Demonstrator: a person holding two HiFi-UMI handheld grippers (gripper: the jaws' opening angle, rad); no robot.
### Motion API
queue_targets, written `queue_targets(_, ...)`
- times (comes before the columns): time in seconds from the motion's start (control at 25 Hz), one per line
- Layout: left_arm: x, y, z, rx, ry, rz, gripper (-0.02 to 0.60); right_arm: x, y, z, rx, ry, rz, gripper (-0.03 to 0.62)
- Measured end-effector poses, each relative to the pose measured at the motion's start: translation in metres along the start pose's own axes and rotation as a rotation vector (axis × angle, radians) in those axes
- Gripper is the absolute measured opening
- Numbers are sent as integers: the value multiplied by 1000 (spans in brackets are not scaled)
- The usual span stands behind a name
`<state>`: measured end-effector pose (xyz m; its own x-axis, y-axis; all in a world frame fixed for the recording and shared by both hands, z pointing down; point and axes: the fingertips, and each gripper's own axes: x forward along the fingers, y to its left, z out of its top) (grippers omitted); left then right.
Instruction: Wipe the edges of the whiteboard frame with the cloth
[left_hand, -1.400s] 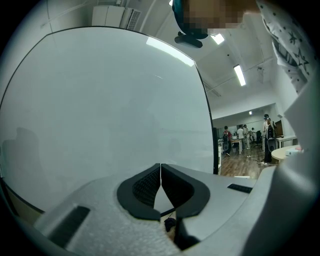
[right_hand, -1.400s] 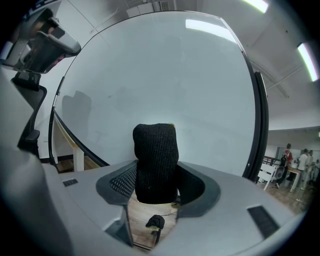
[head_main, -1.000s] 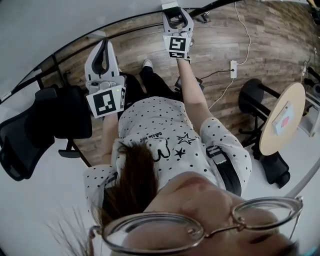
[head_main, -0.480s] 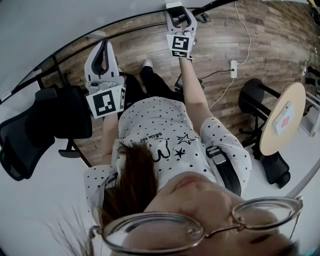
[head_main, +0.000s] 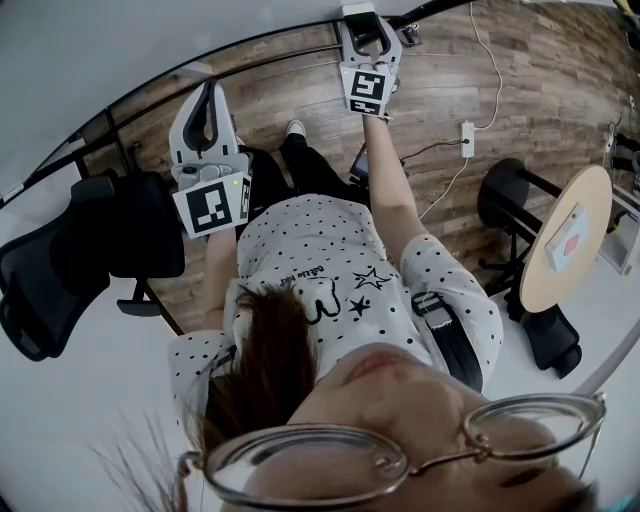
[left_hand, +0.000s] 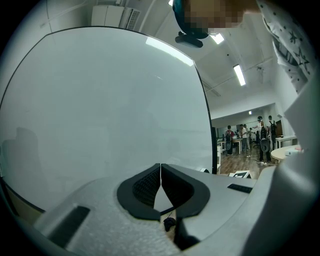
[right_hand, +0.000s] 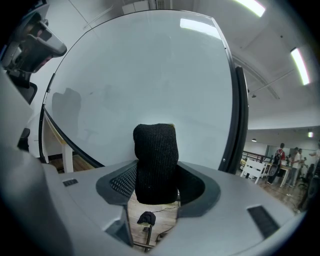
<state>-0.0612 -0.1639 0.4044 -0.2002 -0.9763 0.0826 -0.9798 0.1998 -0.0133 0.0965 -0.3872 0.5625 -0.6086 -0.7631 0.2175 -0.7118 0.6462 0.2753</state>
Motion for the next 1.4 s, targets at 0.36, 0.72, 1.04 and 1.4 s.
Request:
queue_targets(0.36,0,-5,2,6,-3,-18,20,-13,-64,-28,63,57,-149,229)
queue_targets(0.72,-2,-11,2,16,-3,-31,20,-3,-84,-32,54,60,-146,230)
queue_targets(1.04,-9,-7,1,9,5,-10,20,0,-84,-30,23,58,-95,233)
queue_targets(1.4,-7,-15,7,8,-15,-16,20,-21,-90,-16,-50,58,-68,227)
